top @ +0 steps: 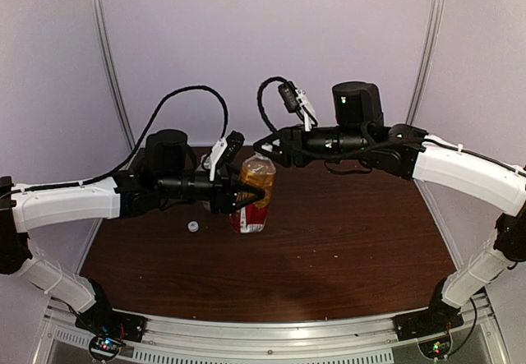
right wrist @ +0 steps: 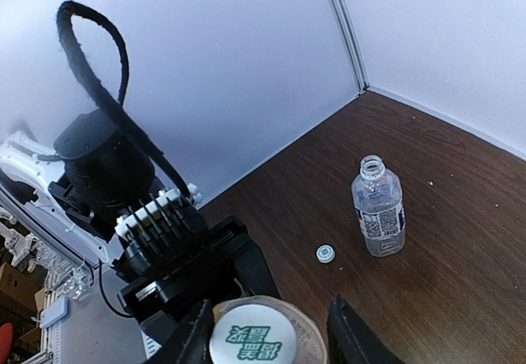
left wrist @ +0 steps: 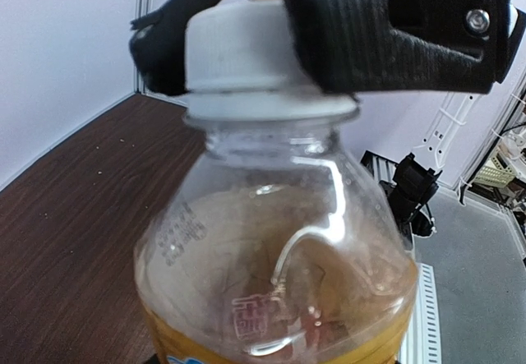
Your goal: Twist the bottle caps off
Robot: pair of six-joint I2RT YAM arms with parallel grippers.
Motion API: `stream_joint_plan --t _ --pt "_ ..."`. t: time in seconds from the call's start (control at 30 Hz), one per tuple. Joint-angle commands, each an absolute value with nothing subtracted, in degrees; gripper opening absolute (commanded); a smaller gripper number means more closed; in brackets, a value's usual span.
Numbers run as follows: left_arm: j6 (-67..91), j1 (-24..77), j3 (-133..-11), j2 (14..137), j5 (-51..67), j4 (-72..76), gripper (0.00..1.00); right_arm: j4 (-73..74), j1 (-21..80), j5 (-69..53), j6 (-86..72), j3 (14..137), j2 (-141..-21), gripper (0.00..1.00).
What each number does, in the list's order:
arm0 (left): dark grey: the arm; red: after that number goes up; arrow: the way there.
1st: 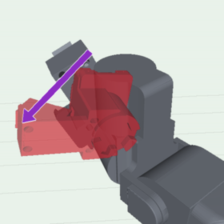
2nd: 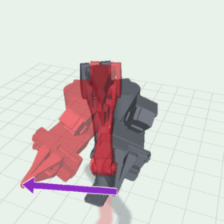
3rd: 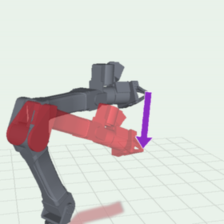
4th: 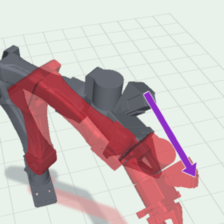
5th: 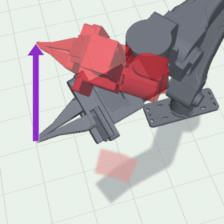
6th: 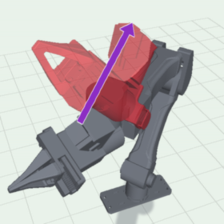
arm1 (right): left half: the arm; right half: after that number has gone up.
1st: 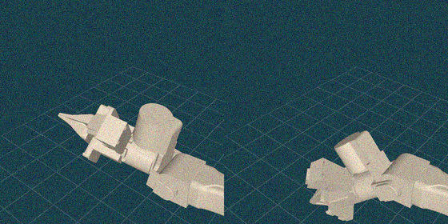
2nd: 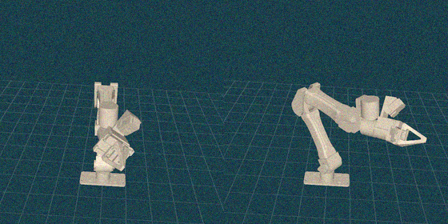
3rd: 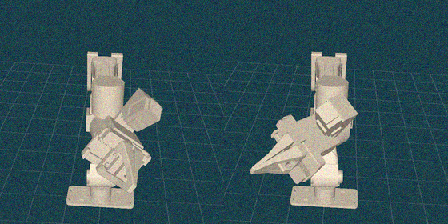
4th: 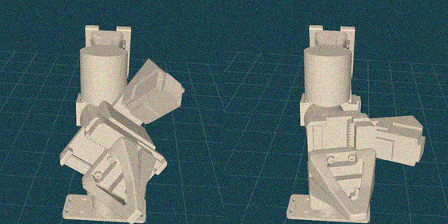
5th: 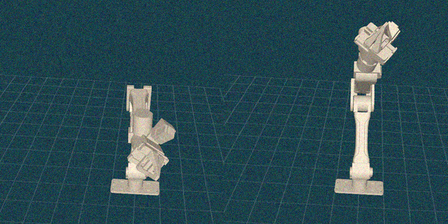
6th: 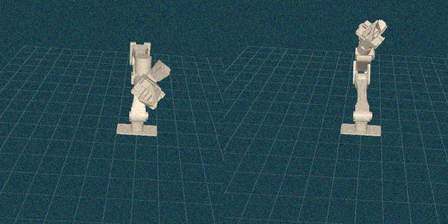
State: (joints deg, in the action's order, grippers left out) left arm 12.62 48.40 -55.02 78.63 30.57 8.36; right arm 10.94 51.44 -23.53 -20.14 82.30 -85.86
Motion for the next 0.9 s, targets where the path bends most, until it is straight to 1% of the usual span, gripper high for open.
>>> stream_joint_plan --t 0.0,0.27,0.3,0.43,0.53,0.67,0.77,0.87 --pt "11.4 48.7 -56.8 76.9 29.7 8.8 0.31 9.9 51.7 -23.3 -20.4 83.8 -86.1 0.38" --pt "11.5 48.7 -56.3 76.7 29.4 9.1 0.31 8.0 51.7 -24.0 -19.4 81.9 -85.0 0.02" --pt "11.5 48.7 -56.2 76.6 29.4 9.3 0.31 7.9 51.8 -23.8 -19.2 81.7 -84.9 0.00" --pt "11.6 48.7 -55.9 76.3 29.8 9.7 0.31 7.6 51.6 -23.9 -16.8 80.8 -84.7 0.00" --pt "11.6 48.6 -55.3 75.8 31.9 10.7 0.31 7.0 51.2 -28.4 -13.8 80.9 -84.8 0.00" --pt "12.4 48.7 -54.3 75.5 39.6 13.5 0.31 6.5 50.5 -38.7 -7.4 80.9 -85.7 0.00" --pt "13.8 48.7 -53.6 75.5 47.2 16.5 0.31 5.6 49.1 -48.8 -4.2 81.0 -86.7 0.00" --pt "15.3 48.7 -52.7 75.2 51.9 19.2 0.31 6.5 48.4 -58.4 -1.1 82.3 -87.9 0.00"
